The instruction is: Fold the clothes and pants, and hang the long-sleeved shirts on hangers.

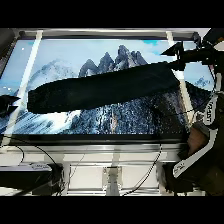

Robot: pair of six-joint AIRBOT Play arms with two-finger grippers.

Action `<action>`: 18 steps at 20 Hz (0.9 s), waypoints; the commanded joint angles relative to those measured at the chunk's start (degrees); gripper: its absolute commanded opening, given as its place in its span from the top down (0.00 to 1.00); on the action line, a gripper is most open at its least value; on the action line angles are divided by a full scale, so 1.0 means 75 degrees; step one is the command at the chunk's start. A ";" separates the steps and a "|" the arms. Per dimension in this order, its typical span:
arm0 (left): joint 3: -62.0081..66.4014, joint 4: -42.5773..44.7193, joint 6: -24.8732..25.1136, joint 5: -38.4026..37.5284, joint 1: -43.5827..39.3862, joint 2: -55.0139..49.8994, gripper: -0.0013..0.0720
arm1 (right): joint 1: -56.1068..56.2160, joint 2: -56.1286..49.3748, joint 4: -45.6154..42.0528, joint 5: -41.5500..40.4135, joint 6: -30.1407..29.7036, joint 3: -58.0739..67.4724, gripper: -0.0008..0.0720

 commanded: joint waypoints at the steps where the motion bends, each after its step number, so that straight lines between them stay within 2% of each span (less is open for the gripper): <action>1: 0.0443 -0.0090 0.0035 -0.0519 -0.0172 -0.0842 0.17 | 0.0300 0.0006 0.0140 0.0192 -0.0015 0.0006 0.13; 3: 0.1043 -0.0087 0.0035 -0.0994 -0.0414 -0.1367 0.17 | 0.0481 0.0006 0.0140 0.0219 -0.0017 0.0006 0.13; 11: 0.3168 -0.0020 -0.0087 -0.1626 -0.0965 -0.2637 0.17 | 0.0781 0.0006 0.0143 0.0647 -0.0017 0.0006 0.13; 15: 0.3628 0.0612 -0.0286 -0.1894 -0.0965 -0.2961 0.17 | 0.0810 0.0006 0.0262 0.0673 -0.0015 0.0006 0.13; 18: 0.3649 0.0662 -0.0283 -0.2075 -0.1037 -0.3188 0.17 | 0.0877 0.0006 0.0312 0.0612 -0.0015 0.0006 0.13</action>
